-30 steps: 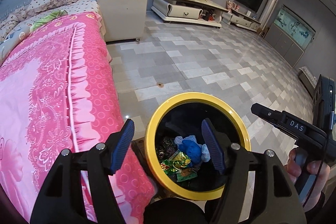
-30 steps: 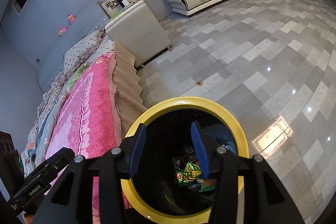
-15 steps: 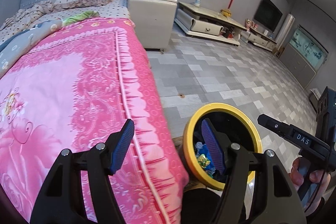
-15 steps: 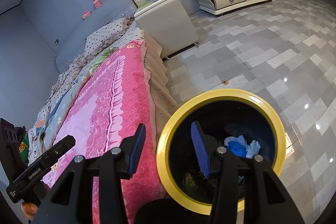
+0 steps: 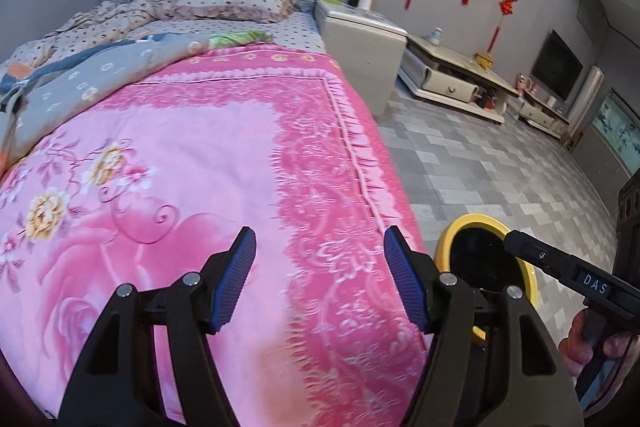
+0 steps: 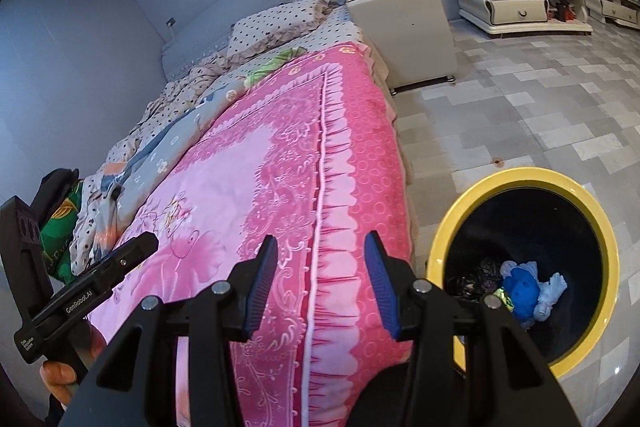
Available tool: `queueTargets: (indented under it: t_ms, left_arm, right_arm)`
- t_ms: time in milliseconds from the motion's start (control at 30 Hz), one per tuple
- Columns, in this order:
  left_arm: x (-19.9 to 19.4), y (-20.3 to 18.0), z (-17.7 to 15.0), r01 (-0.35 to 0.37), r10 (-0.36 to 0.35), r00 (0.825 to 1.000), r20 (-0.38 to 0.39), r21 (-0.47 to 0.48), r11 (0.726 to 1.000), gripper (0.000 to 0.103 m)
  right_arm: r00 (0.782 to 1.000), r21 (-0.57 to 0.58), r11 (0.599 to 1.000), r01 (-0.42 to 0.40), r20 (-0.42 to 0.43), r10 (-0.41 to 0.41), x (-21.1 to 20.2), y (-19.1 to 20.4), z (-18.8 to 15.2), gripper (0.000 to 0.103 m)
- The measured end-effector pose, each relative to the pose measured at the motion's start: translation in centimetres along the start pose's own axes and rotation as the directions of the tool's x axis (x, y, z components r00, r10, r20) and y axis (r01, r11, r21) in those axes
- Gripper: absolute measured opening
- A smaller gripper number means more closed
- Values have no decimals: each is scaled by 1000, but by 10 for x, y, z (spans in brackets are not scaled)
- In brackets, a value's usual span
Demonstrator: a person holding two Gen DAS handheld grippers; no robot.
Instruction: Collect trash
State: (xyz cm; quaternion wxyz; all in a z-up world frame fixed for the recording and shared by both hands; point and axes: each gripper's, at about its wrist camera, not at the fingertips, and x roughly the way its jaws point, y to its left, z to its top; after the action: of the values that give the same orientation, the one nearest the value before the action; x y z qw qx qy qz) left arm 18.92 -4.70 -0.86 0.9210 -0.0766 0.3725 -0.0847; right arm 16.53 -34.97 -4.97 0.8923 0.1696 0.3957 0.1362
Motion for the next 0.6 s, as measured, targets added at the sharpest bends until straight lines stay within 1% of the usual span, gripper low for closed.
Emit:
queueTargets:
  t_ms: [200, 300, 467, 533, 600]
  left_arm:
    - [-28, 35, -14, -64, 65, 996, 53, -25, 998, 63]
    - [-45, 44, -20, -88, 89, 991, 100, -21, 996, 65]
    - [-75, 47, -27, -108, 107, 976, 192, -6, 994, 76]
    - [-86, 47, -28, -94, 92, 971, 219, 0, 996, 81]
    - [-96, 45, -28, -83, 79, 965, 248, 5, 997, 83]
  right_arm:
    - [1000, -79, 997, -25, -6, 25, 10, 42, -11, 43]
    - [999, -120, 993, -14, 32, 18, 7, 60, -16, 43]
    - [991, -170, 985, 18, 132, 5, -10, 82, -19, 52]
    - [984, -181, 983, 37, 176, -5, -19, 88, -19, 60]
    - [978, -186, 982, 46, 211, -6, -27, 90, -19, 63]
